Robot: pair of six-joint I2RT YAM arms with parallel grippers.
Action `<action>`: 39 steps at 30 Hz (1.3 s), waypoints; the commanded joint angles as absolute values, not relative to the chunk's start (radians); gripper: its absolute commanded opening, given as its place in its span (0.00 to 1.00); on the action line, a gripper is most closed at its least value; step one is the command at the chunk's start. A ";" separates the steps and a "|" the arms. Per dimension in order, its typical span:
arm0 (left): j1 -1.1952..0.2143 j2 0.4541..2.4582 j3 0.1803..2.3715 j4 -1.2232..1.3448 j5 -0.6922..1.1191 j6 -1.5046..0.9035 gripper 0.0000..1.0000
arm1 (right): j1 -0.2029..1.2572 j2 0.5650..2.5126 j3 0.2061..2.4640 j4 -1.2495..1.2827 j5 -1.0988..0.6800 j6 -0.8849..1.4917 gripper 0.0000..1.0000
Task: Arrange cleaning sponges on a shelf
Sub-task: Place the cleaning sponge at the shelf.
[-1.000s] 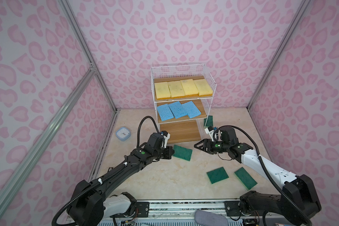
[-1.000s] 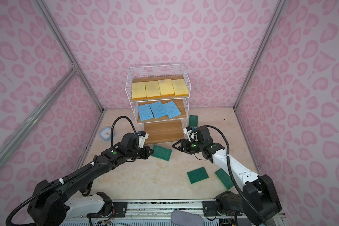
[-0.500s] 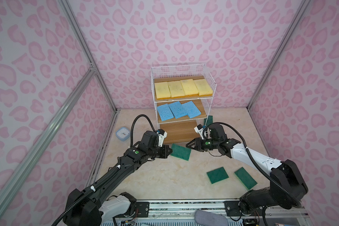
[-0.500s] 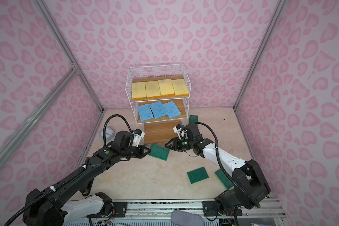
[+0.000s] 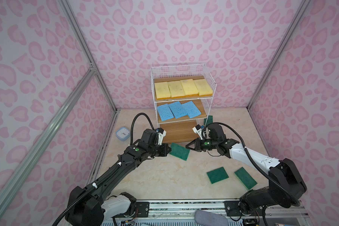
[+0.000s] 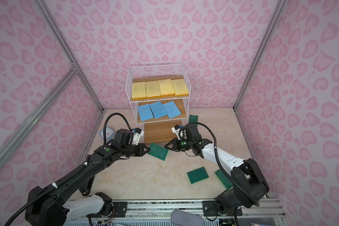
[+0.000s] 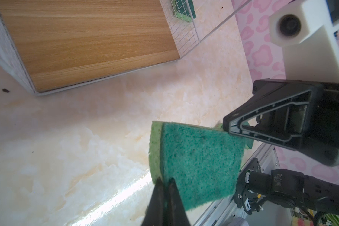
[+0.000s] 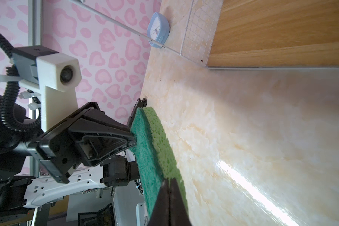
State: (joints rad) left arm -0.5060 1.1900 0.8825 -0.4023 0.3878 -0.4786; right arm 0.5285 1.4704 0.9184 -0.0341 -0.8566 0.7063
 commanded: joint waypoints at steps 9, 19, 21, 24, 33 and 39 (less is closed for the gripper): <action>-0.502 1.192 0.883 -0.358 0.387 -0.489 0.04 | 0.534 1.456 0.893 -0.005 -0.884 0.708 0.42; -0.488 1.158 0.886 -0.364 0.396 -0.494 0.04 | 0.528 1.434 0.891 -0.077 -0.862 0.659 0.49; -0.485 1.147 0.888 -0.367 0.405 -0.494 0.04 | 0.524 1.430 0.889 -0.081 -0.861 0.655 0.52; -0.483 1.136 0.888 -0.369 0.415 -0.501 0.04 | 0.519 1.426 0.887 -0.072 -0.861 0.664 0.54; -0.483 1.133 0.897 -0.355 0.443 -0.520 0.04 | 0.521 1.419 0.887 -0.025 -0.880 0.695 0.48; -0.482 1.155 0.896 -0.344 0.451 -0.523 0.04 | 0.524 1.424 0.871 0.044 -0.889 0.736 0.23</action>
State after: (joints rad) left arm -0.4843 1.1454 0.8814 -0.3870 0.4305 -0.5232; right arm 0.5217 1.4208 0.8833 -0.0196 -0.8730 0.7090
